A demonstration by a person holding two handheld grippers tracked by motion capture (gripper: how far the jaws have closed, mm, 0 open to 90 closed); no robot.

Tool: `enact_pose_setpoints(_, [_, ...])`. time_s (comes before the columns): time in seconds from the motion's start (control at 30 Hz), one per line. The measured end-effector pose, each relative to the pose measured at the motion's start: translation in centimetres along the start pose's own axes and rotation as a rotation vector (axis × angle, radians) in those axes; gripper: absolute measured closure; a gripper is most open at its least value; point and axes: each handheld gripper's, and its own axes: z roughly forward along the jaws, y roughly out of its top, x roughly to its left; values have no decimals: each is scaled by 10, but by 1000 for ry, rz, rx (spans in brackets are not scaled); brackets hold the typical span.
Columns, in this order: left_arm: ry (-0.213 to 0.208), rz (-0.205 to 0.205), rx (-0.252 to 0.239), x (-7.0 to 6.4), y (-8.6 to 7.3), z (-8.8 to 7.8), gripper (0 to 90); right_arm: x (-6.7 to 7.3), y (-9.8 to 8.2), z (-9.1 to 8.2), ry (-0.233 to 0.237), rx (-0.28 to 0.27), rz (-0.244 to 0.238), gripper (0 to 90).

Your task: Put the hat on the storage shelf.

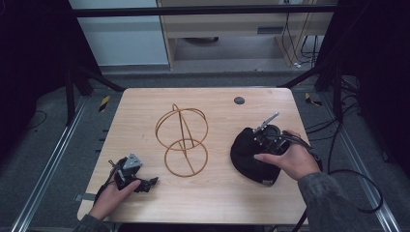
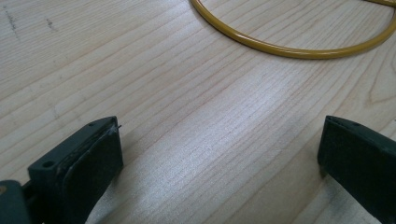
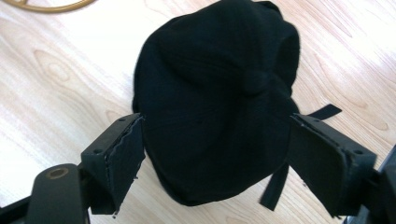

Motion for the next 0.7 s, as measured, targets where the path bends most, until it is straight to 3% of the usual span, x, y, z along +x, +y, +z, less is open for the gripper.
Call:
enact_pose_setpoints(0.2, [-2, 1, 1, 0, 0, 0, 0, -8, 12, -4, 24, -3, -2, 213])
enact_pose_setpoints(0.47, [-2, 1, 2, 0, 1, 0, 0, -26, 28, 5, 29, -17, 61, 375])
enact_pose_setpoints(0.7, [-2, 1, 2, 0, 1, 0, 0, -38, 30, 20, 57, -6, 110, 355])
